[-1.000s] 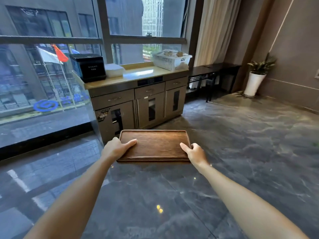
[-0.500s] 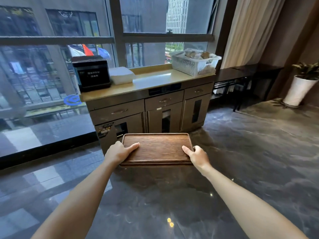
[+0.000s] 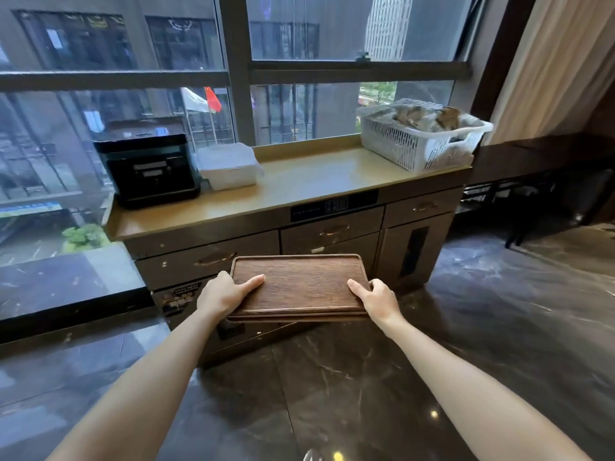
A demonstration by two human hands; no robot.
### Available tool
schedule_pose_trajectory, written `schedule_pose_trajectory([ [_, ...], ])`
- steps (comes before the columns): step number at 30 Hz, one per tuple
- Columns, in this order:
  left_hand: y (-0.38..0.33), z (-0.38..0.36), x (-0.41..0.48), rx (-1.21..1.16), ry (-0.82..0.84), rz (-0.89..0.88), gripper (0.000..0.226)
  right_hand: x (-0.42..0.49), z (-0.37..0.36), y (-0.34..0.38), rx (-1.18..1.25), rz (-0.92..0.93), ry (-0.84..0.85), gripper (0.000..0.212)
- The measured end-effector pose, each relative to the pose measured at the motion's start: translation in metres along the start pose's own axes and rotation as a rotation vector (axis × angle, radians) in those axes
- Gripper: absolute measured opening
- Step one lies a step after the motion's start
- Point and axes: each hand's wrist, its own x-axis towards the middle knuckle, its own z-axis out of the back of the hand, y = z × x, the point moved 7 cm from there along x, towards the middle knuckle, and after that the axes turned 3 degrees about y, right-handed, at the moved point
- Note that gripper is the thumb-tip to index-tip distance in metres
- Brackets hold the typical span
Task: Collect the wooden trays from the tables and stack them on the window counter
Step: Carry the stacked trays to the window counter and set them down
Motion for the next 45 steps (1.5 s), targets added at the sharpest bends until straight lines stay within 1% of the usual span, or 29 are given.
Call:
schedule_pose_trajectory([
  [4, -0.037, -0.026, 0.097, -0.029, 0.014, 0.015, 0.082, 0.108, 0.006, 0.01, -0.019, 0.012, -0.006, 0.056],
  [8, -0.082, -0.037, 0.195, -0.071, 0.03, 0.031, 0.083, 0.217, 0.019, 0.038, -0.051, 0.018, 0.003, 0.055],
  [11, -0.123, -0.035, 0.257, -0.079, 0.023, 0.023, 0.084, 0.286, 0.036, 0.062, -0.049, 0.032, -0.013, 0.057],
  [15, -0.167, -0.04, 0.326, -0.087, 0.026, 0.017, 0.083, 0.364, 0.055, 0.08, -0.065, 0.039, -0.019, 0.052],
  [21, -0.197, -0.057, 0.427, -0.095, 0.019, 0.077, 0.085, 0.492, 0.055, 0.109, -0.133, 0.069, 0.061, 0.05],
  [26, -0.219, -0.066, 0.508, -0.219, -0.024, 0.164, 0.074, 0.607, 0.041, 0.137, -0.211, 0.117, 0.161, 0.039],
  [28, -0.23, -0.065, 0.537, -0.241, -0.049, 0.21, 0.08, 0.647, 0.037, 0.147, -0.22, 0.127, 0.195, 0.039],
  [30, -0.237, -0.065, 0.569, -0.253, -0.064, 0.225, 0.1, 0.683, 0.034, 0.156, -0.222, 0.129, 0.222, 0.04],
  [31, -0.241, -0.064, 0.583, -0.238, -0.077, 0.23, 0.106, 0.699, 0.033, 0.16, -0.228, 0.128, 0.237, 0.04],
  [32, -0.244, -0.064, 0.596, -0.217, -0.084, 0.238, 0.106, 0.715, 0.031, 0.164, -0.234, 0.128, 0.25, 0.039],
  [36, -0.255, -0.061, 0.633, -0.14, -0.086, 0.285, 0.088, 0.769, 0.016, 0.177, -0.264, 0.124, 0.29, 0.04],
  [38, -0.253, -0.063, 0.653, -0.131, -0.072, 0.322, 0.082, 0.789, 0.005, 0.181, -0.282, 0.112, 0.307, 0.04],
  [41, -0.249, -0.063, 0.686, -0.119, -0.048, 0.341, 0.078, 0.818, -0.013, 0.188, -0.306, 0.097, 0.316, 0.04],
  [45, -0.251, -0.06, 0.73, -0.095, -0.025, 0.35, 0.078, 0.855, -0.032, 0.197, -0.352, 0.086, 0.276, 0.041],
])
